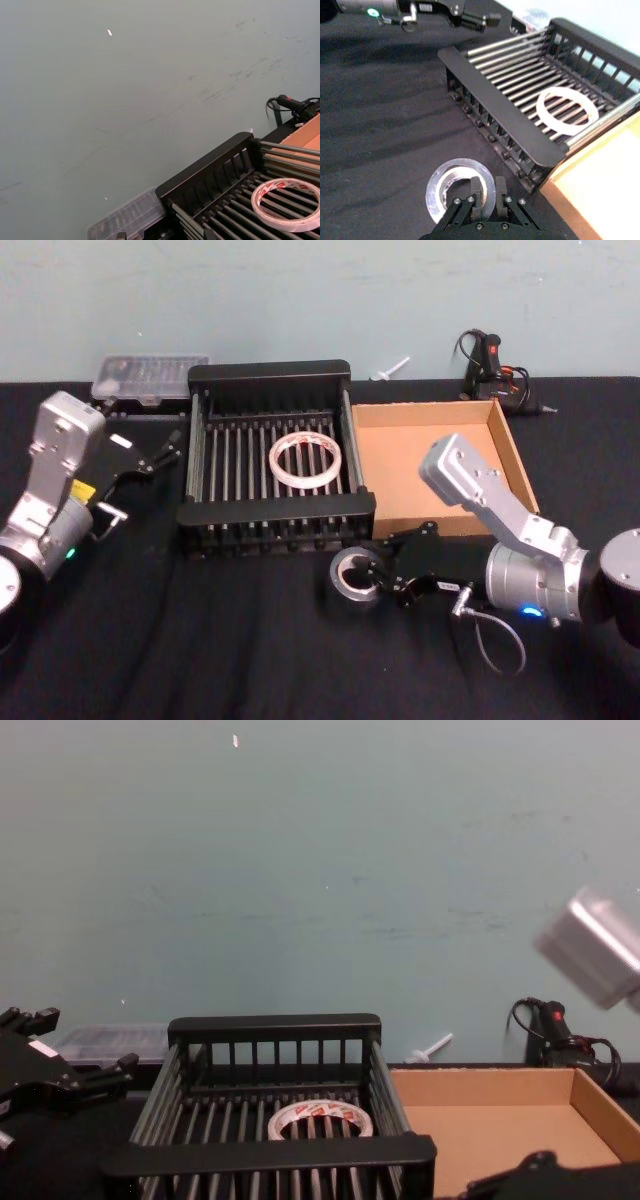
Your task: Pick up the white tape and place it into the black box , Pick up the silver tape and place it into the brown box.
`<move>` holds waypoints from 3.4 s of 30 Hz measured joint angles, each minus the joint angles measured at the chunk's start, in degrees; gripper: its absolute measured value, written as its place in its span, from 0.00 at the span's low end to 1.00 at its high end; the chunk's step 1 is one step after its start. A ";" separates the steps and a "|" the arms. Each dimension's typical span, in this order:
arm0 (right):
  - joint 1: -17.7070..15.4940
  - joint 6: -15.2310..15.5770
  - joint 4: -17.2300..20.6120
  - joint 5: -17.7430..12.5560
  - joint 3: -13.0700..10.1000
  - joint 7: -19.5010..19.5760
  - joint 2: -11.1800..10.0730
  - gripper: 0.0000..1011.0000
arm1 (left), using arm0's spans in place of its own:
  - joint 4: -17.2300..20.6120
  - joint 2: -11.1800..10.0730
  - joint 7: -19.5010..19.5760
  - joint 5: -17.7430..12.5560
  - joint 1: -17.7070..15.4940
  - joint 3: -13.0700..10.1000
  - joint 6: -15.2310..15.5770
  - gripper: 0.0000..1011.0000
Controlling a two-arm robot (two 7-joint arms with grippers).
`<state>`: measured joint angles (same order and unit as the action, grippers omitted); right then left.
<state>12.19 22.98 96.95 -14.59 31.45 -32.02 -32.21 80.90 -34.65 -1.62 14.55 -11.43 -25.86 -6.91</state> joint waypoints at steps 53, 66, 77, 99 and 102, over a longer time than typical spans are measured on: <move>14.43 -0.94 -20.15 2.47 -9.92 13.63 10.67 0.17 | 0.00 0.00 0.00 0.00 0.00 0.00 0.00 0.99; 20.43 -1.88 -33.94 5.89 -7.99 12.95 15.83 0.17 | 0.00 0.00 0.00 0.00 0.00 0.00 0.00 0.99; 21.31 -1.67 -37.21 7.99 -7.53 12.07 17.04 0.17 | 0.00 0.00 0.00 0.00 0.00 0.00 0.00 0.99; 21.43 -1.71 -37.30 7.77 -7.59 12.10 17.06 0.54 | 0.00 0.00 0.00 0.00 0.00 0.00 0.00 0.99; 21.44 -1.71 -37.30 7.74 -7.60 12.11 17.06 0.64 | 0.00 0.00 0.00 0.00 0.00 0.00 0.00 0.99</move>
<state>33.63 21.27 59.65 -6.85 23.85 -19.91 -15.15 80.90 -34.64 -1.62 14.55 -11.43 -25.86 -6.91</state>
